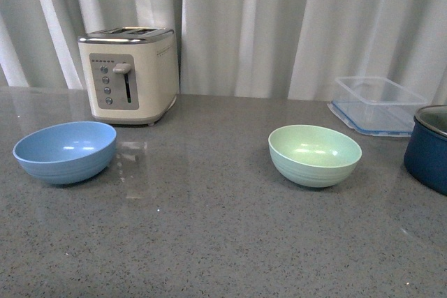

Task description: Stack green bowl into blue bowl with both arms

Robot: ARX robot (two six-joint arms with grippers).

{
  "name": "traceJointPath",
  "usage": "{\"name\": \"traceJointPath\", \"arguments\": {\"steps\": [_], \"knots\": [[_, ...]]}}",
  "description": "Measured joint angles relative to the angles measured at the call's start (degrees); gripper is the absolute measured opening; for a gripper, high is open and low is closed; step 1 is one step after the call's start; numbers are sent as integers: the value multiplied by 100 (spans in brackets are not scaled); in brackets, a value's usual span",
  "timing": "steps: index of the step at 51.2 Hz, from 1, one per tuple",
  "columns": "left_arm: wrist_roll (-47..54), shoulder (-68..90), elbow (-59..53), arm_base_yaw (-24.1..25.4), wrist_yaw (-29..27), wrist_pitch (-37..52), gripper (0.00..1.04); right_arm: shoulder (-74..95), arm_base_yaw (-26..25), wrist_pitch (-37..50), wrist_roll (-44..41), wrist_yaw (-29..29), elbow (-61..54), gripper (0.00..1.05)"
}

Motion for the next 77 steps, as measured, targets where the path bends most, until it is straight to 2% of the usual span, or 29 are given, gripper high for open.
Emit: {"name": "traceJointPath", "arguments": {"steps": [45, 47, 49, 52, 54, 63, 67, 72, 77], "knots": [[0, 0, 0, 0, 0, 0, 98, 0, 0, 0, 0, 0, 0, 95], [57, 46, 11, -76, -210, -44, 98, 0, 0, 0, 0, 0, 0, 95], [221, 238, 98, -302, -942, -286, 98, 0, 0, 0, -2, 0, 0, 95], [354, 625, 251, -540, -1740, -286, 98, 2, 0, 0, 0, 7, 0, 95], [382, 839, 356, -577, -1932, -262, 98, -2, 0, 0, 0, 4, 0, 95], [323, 1871, 1298, -262, -1585, -13, 98, -2, 0, 0, 0, 0, 0, 95], [-24, 2498, 1976, 125, -1005, -101, 98, -2, 0, 0, 0, 0, 0, 95], [-1064, 3576, 2940, 909, 223, -442, 98, -2, 0, 0, 0, -2, 0, 95], [-1598, 4229, 3541, 1215, 601, -581, 98, -2, 0, 0, -2, -2, 0, 95]]}}
